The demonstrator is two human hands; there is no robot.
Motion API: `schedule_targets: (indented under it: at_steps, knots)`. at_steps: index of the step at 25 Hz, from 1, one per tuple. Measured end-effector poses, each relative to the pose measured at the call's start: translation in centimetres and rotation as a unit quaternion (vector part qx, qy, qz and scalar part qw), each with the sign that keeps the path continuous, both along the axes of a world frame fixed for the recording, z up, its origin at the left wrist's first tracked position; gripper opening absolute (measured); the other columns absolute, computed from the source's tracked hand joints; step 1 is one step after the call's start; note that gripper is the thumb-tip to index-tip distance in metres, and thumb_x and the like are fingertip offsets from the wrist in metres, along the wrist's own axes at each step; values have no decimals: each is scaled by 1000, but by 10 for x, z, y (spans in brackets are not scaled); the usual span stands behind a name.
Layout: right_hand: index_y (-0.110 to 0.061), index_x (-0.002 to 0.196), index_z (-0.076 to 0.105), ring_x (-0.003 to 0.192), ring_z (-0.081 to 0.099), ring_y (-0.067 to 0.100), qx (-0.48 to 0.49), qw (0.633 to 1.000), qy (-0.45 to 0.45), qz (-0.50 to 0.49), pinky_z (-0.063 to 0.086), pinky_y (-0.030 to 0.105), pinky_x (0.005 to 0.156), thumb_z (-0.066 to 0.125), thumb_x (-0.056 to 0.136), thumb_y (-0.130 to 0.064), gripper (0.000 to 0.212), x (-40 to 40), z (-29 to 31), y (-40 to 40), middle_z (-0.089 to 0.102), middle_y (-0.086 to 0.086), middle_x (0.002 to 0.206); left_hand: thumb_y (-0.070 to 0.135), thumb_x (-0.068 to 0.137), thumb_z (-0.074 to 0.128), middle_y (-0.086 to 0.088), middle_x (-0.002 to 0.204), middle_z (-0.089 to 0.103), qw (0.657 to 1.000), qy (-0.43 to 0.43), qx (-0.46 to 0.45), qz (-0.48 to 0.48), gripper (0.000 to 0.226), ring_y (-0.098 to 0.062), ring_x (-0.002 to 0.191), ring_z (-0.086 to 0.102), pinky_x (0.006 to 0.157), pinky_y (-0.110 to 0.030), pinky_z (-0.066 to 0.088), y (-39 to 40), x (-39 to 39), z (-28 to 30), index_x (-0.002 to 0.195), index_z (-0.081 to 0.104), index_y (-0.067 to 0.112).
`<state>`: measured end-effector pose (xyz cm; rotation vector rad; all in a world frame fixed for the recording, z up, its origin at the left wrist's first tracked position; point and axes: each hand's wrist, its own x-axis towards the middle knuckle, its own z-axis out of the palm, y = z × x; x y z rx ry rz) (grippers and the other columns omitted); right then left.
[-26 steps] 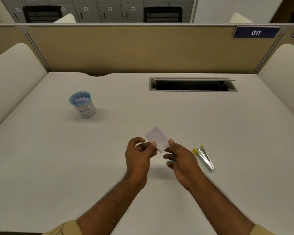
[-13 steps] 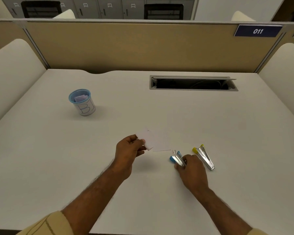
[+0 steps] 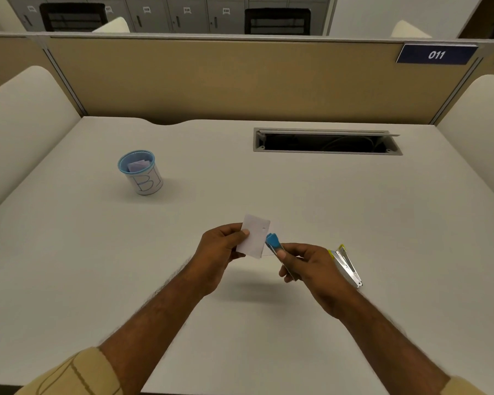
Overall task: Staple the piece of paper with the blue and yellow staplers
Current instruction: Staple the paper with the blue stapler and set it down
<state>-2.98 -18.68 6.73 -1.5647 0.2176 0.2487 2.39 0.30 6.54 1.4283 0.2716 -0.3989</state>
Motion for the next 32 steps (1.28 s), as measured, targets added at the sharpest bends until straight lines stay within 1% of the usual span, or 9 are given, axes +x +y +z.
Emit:
schedule_targets:
  at_steps: [3,8,14,17,20,23,27,29,32]
  knots:
    - [-16,101,75,55,58,8,-2,1000,2,5,47,15,53,68,87,-22,17,0,0,2,66,0,62,14,96,57,-14,119,69,1000,-10,11,-26,28,-31,105,65,88,-36,55,-1,-1,1,121,65,4]
    - [-22,92,76,56,59,8,-25,999,-5,31,47,15,54,69,85,-25,10,1,1,3,67,-3,60,16,96,57,-13,121,68,997,-15,34,-61,30,-29,103,65,83,-30,57,-4,-3,4,123,65,6]
    - [-23,89,76,57,55,6,-75,996,-26,33,48,19,58,69,86,-24,8,1,-1,3,66,-9,61,14,96,57,-16,123,67,997,-16,36,-65,32,-34,109,64,92,-38,55,-5,-6,3,124,63,2]
    - [-23,82,76,53,52,5,-86,995,-45,8,46,15,54,70,85,-21,7,0,-2,5,64,-11,56,13,95,57,-17,122,68,998,-15,24,-65,31,-35,110,64,93,-39,54,-6,-7,2,123,64,1]
    - [-21,81,77,53,53,6,-68,997,-38,-1,44,14,52,71,84,-20,7,-2,-3,5,64,-10,55,13,95,58,-17,121,68,998,-13,19,-61,31,-34,109,64,92,-38,55,-7,-8,1,122,65,1]
    - [-19,90,77,60,56,8,-14,1000,-7,14,44,16,54,69,85,-21,9,-6,-3,3,67,-3,65,13,94,59,-16,119,69,999,-4,21,-44,29,-31,105,66,88,-36,56,-6,-7,-1,121,66,2]
    - [-20,90,78,65,43,9,7,999,12,-43,37,19,57,71,84,-27,12,-6,-10,-11,57,0,71,11,92,61,-16,116,71,1000,15,18,-4,26,-27,100,66,84,-34,55,-2,-4,-6,116,68,3]
    - [-18,86,77,66,43,11,-43,994,20,-95,36,23,60,73,82,-28,12,-5,-18,-19,57,-2,71,10,92,62,-14,114,72,1000,24,12,3,23,-24,95,66,77,-30,54,1,-4,-10,113,71,5]
    - [-11,76,72,60,46,14,-193,971,-9,-143,36,26,58,76,79,-24,14,-8,-35,-29,54,-4,62,10,90,64,-13,111,74,999,34,3,8,20,-19,87,66,67,-26,51,2,-4,-14,108,73,7]
